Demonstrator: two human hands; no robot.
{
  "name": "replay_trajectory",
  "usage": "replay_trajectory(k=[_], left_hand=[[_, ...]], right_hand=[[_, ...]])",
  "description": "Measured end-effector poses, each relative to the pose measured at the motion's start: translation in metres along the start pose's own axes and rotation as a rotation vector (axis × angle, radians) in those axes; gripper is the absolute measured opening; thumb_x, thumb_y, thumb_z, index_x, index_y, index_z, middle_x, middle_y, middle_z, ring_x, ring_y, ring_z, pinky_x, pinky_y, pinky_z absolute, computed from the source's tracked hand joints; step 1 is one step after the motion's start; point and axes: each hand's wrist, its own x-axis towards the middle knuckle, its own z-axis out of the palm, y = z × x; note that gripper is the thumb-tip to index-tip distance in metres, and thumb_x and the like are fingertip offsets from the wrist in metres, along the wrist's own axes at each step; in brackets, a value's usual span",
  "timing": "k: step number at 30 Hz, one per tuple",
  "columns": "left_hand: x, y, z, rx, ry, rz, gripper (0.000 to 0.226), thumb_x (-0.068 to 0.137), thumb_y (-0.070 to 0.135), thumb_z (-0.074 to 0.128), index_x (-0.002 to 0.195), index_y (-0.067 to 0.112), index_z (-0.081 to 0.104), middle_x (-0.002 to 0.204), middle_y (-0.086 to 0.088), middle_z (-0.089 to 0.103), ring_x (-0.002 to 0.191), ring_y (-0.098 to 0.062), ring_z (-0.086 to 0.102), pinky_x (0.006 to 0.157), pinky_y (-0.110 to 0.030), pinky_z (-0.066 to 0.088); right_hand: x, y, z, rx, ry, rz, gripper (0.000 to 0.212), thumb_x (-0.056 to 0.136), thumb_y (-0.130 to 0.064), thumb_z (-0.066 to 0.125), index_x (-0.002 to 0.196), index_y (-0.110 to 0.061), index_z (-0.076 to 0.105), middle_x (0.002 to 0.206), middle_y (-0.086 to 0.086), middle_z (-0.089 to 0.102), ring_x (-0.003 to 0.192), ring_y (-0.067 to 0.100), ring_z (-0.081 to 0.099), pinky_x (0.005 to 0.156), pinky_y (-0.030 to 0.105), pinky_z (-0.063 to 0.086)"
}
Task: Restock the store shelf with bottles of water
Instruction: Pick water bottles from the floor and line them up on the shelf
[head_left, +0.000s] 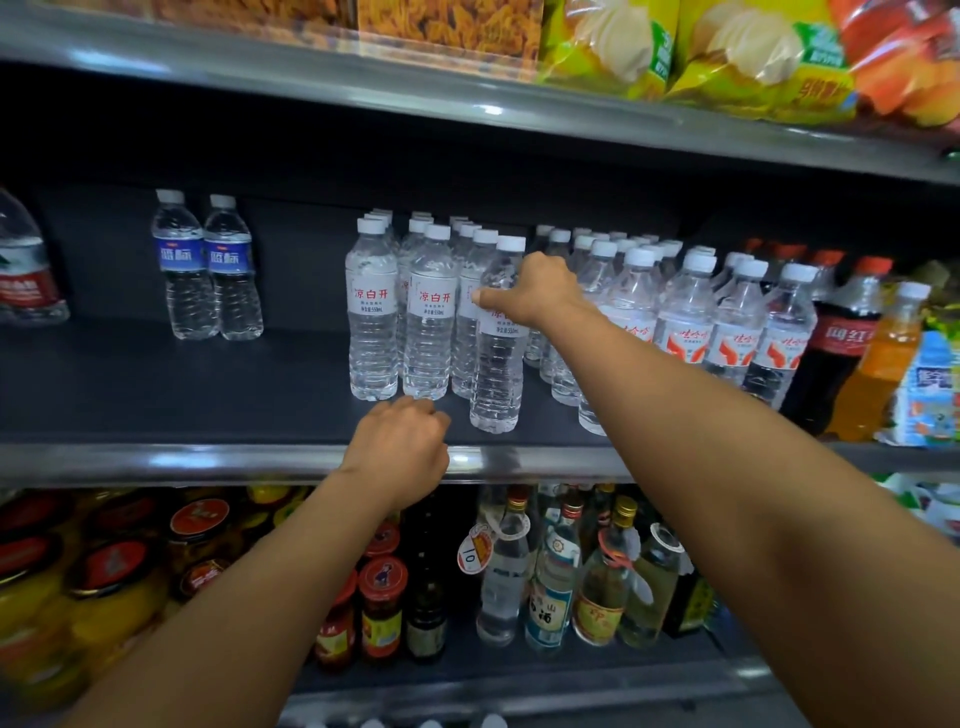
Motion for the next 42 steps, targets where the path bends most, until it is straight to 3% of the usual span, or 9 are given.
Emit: replay_trajectory(k=[2,5,9,12,16,20,26,34,42], left_hand=[[-0.002,0.002,-0.003,-0.002,-0.004,0.004,0.026,0.094,0.027,0.042,0.11,0.015,0.058,0.11,-0.001,0.057,0.109,-0.021,0.051,0.091,-0.031,0.038],[-0.006,0.003,-0.01,0.004,-0.008,-0.007,0.026,0.094,0.027,0.042,0.112,0.015,0.058,0.112,-0.001,0.057,0.111,-0.021,0.051,0.092,-0.032,0.038],[-0.015,0.007,-0.025,0.019,-0.011,-0.017,0.028,0.095,0.027,0.041,0.114,0.015,0.057,0.113,-0.001,0.057,0.111,-0.022,0.05,0.092,-0.033,0.038],[-0.026,0.012,-0.04,0.026,-0.007,-0.029,0.028,0.096,0.027,0.041,0.117,0.015,0.056,0.116,-0.001,0.056,0.112,-0.023,0.05,0.091,-0.033,0.039],[-0.044,0.023,-0.054,0.034,-0.004,-0.039,0.027,0.095,0.026,0.043,0.116,0.015,0.057,0.117,-0.002,0.056,0.114,-0.024,0.05,0.094,-0.034,0.039],[-0.067,0.041,-0.059,0.042,-0.029,-0.033,0.027,0.094,0.026,0.044,0.114,0.015,0.057,0.116,-0.003,0.057,0.114,-0.024,0.051,0.092,-0.035,0.04],[-0.112,0.075,-0.044,0.028,-0.084,0.01,0.031,0.094,0.03,0.045,0.118,0.016,0.059,0.119,-0.005,0.058,0.115,-0.025,0.051,0.092,-0.035,0.04],[-0.184,0.114,0.018,-0.024,-0.257,0.058,0.026,0.094,0.025,0.043,0.111,0.013,0.059,0.112,-0.008,0.058,0.107,-0.027,0.053,0.08,-0.035,0.041],[-0.245,0.139,0.112,-0.116,-0.504,-0.007,0.028,0.093,0.023,0.044,0.114,0.01,0.058,0.117,-0.012,0.06,0.105,-0.031,0.058,0.077,-0.036,0.046]], right_hand=[[-0.001,0.0,0.001,0.003,-0.014,-0.003,0.056,0.081,-0.054,0.068,0.066,-0.018,0.029,0.096,0.005,0.046,0.08,0.023,0.048,0.049,0.028,0.029],[-0.007,0.0,-0.001,-0.011,-0.033,-0.006,0.052,0.082,-0.052,0.068,0.069,-0.017,0.032,0.106,0.01,0.051,0.084,0.024,0.048,0.063,0.034,0.037],[-0.029,0.003,-0.012,-0.043,-0.036,-0.021,0.041,0.087,-0.045,0.065,0.095,-0.006,0.053,0.101,0.009,0.054,0.087,0.026,0.055,0.069,0.034,0.043],[-0.051,0.009,-0.017,-0.084,-0.03,-0.027,0.041,0.088,-0.045,0.063,0.096,-0.007,0.053,0.101,0.008,0.056,0.092,0.029,0.058,0.067,0.032,0.039],[-0.096,0.022,-0.015,-0.181,-0.073,-0.132,0.05,0.093,-0.04,0.057,0.126,-0.004,0.045,0.11,0.012,0.058,0.103,0.031,0.057,0.073,0.033,0.038],[-0.158,0.034,-0.006,-0.292,-0.152,-0.25,0.035,0.097,-0.033,0.052,0.114,-0.003,0.049,0.111,0.017,0.057,0.103,0.034,0.054,0.07,0.034,0.036],[-0.25,0.058,0.023,-0.299,-0.248,-0.296,0.03,0.097,-0.027,0.047,0.118,-0.005,0.049,0.12,0.017,0.057,0.112,0.036,0.053,0.081,0.039,0.044],[-0.353,0.108,0.079,-0.241,-0.437,-0.226,0.028,0.096,-0.022,0.045,0.116,-0.004,0.049,0.118,0.019,0.057,0.106,0.039,0.055,0.076,0.042,0.043],[-0.414,0.156,0.142,-0.209,-0.625,-0.078,0.035,0.096,-0.022,0.044,0.128,-0.007,0.048,0.128,0.018,0.055,0.116,0.037,0.053,0.089,0.04,0.043]])
